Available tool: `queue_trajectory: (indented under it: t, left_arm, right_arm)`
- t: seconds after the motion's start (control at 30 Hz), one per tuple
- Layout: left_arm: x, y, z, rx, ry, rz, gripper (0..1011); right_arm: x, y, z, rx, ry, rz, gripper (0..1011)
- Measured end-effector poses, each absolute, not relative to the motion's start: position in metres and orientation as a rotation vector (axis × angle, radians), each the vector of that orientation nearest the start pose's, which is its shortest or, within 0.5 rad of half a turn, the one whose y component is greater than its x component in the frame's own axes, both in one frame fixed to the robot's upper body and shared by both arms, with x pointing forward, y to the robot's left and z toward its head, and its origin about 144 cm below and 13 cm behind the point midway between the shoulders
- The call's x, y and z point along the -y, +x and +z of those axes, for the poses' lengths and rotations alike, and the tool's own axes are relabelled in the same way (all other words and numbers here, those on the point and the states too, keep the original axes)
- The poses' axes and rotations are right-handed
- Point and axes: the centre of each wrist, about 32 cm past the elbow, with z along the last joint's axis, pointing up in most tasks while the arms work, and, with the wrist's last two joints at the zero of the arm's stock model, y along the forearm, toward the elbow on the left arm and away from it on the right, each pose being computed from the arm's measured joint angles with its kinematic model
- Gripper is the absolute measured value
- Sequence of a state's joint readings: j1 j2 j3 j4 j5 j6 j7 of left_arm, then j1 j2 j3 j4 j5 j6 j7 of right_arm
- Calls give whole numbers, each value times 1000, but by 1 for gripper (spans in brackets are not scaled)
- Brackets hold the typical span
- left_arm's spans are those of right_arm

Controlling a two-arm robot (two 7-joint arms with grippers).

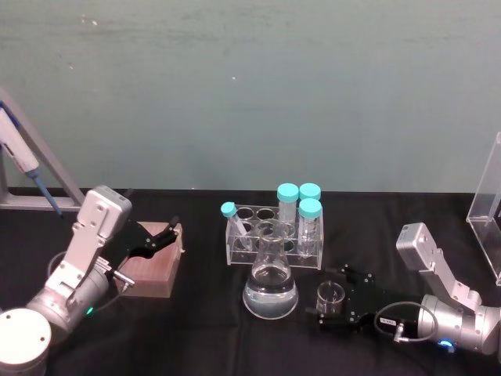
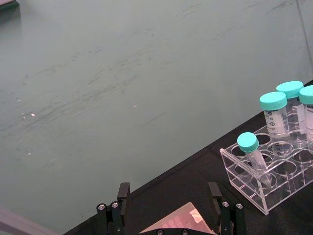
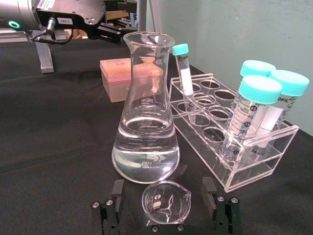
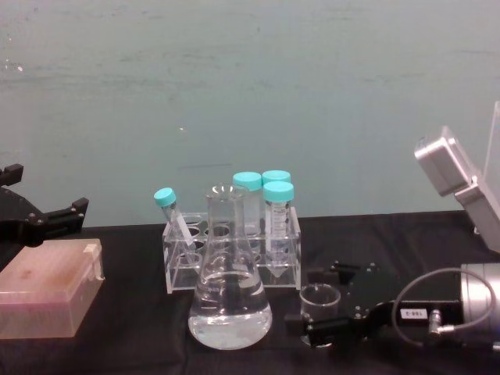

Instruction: Place the experimental apparatus aside using one hand.

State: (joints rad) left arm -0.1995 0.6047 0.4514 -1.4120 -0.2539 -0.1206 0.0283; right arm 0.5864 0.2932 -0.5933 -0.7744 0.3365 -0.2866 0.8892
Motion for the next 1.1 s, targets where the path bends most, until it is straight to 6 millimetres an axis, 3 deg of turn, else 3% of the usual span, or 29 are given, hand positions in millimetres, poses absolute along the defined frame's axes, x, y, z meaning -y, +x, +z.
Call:
queue_trajectory:
  t: [1.1]
  left_arm:
    - [-310, 489, 1140, 285, 304, 1248, 1000]
  right_arm:
    - [256, 589, 1100, 36, -257, -433, 1003]
